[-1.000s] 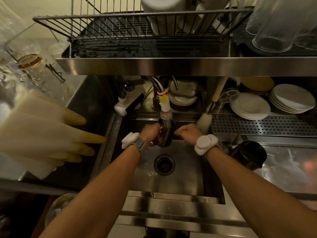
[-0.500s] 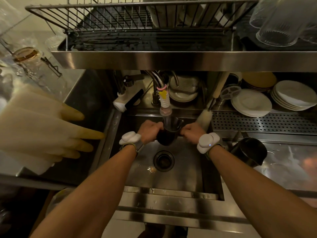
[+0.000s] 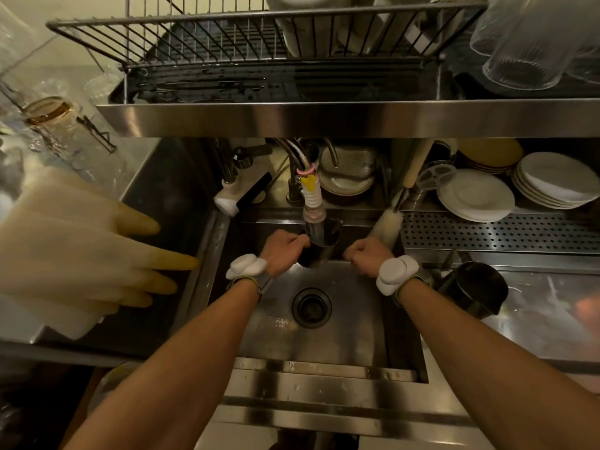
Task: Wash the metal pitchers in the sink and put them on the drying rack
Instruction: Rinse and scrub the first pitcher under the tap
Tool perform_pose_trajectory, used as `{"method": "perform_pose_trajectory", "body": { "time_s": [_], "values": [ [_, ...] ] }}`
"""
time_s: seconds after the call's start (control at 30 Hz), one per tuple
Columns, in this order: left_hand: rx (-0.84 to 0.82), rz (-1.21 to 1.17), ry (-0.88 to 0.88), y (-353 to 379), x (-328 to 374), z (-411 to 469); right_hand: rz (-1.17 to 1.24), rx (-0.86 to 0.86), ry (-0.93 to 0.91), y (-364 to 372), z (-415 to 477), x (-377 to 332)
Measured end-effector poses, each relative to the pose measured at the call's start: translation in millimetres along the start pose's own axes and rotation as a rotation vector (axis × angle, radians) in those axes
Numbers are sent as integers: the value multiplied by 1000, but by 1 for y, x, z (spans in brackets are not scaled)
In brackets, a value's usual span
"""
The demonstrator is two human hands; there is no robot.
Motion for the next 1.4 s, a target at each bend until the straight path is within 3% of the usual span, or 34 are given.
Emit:
{"method": "perform_pose_trajectory", "body": {
  "time_s": [0.33,1.0,1.4],
  "values": [
    [-7,45,17,-4,-2,3,-7,19,-5,-2,-1,3],
    [-131,661,112,-26,28,-13,7,2,-41,-7,-15,-17],
    [-83,1065,200,-27,50,-17,-20,23,-85,-16,-26,-29]
  ]
}}
Point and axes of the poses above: each hand's wrist, its own z-axis towards the middle knuckle, its own y-axis out of the palm, x = y × z, the point moved 1 cm from there along z, towards the middle knuckle, and after that the axes turned 9 degrees about y, right-handed, at the moved point
